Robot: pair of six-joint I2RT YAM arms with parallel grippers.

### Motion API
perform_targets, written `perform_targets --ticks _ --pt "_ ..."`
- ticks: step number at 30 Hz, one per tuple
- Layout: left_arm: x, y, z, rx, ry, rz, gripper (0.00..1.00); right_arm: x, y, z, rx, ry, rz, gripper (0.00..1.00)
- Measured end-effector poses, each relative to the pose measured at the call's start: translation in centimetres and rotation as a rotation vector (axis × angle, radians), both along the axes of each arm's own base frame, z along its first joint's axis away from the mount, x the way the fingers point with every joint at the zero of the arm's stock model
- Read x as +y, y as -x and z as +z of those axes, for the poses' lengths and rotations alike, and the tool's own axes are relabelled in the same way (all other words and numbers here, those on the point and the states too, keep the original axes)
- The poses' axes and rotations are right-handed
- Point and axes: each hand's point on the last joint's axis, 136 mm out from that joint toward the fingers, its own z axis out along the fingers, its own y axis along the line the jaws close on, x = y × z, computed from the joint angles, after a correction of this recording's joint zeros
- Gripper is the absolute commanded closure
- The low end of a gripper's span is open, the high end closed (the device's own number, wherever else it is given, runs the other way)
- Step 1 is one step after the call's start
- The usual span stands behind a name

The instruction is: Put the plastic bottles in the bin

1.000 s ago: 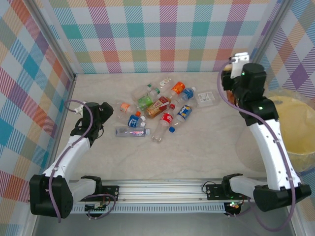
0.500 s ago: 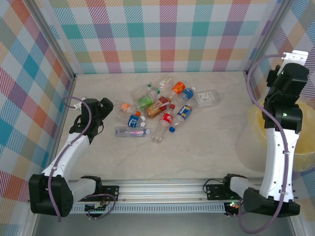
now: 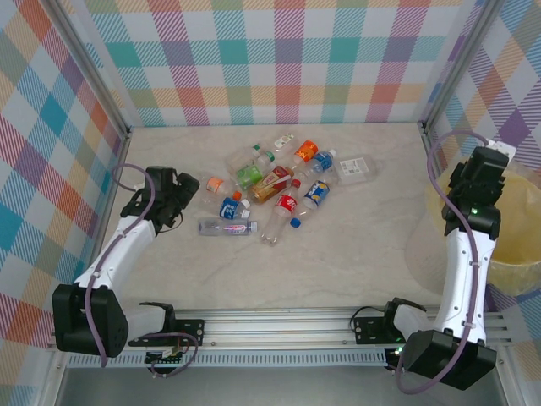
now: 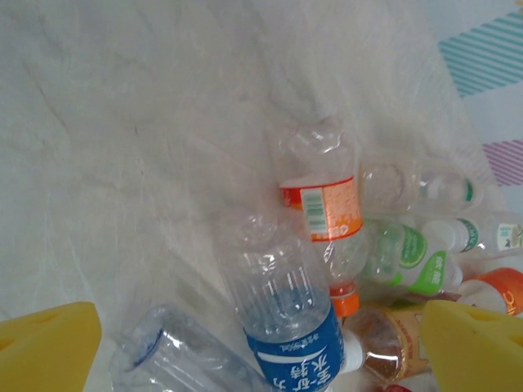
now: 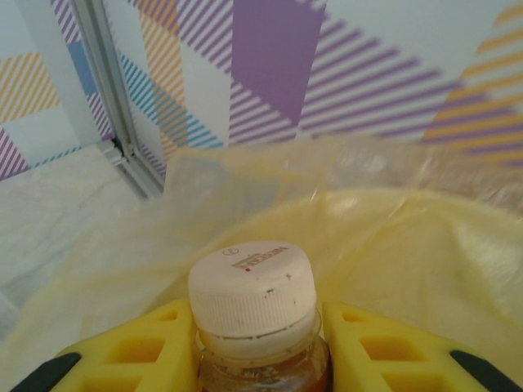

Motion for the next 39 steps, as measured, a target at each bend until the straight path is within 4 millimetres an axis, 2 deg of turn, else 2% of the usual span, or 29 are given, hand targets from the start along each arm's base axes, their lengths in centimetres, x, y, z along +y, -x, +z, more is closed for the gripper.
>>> perform_targets --ticks 4,7,12,17,22,26,30,38,39 --pt "-0.7 0.7 -1.1 0.058 0.049 -0.006 0.0 0.9 -0.2 -2.0 -0.015 -0.08 0.028 0.57" --pt "-0.9 1.1 -1.5 0.08 0.071 -0.001 0.0 1.1 -0.7 -2.4 -0.024 -0.111 0.039 0.48" --pt "-0.9 1.9 -2.7 0.117 0.094 0.03 0.0 1.0 -1.0 -2.8 -0.026 -0.133 0.028 0.4" --pt "-0.7 3.1 -3.9 0.167 0.104 0.056 0.0 1.2 -0.8 -1.7 -0.056 -0.154 0.022 0.35" --pt "-0.7 3.6 -4.6 0.191 0.116 0.073 0.0 2.8 0.0 2.0 -0.166 -0.184 0.078 0.31" --pt "-1.0 4.6 -5.9 0.229 0.143 0.086 0.0 6.1 0.0 4.8 -0.268 -0.249 0.241 0.29" --pt "-1.2 5.0 -6.7 0.245 0.165 0.097 0.0 10.9 -2.0 6.2 -0.313 -0.346 0.475 0.27" --pt "-1.6 5.0 -7.2 0.243 0.208 0.11 0.0 23.1 -6.5 3.6 -0.158 -0.445 0.898 0.11" --pt "-1.7 5.1 -7.3 0.247 0.215 0.113 0.0 24.5 -6.7 3.2 -0.137 -0.452 0.944 0.04"
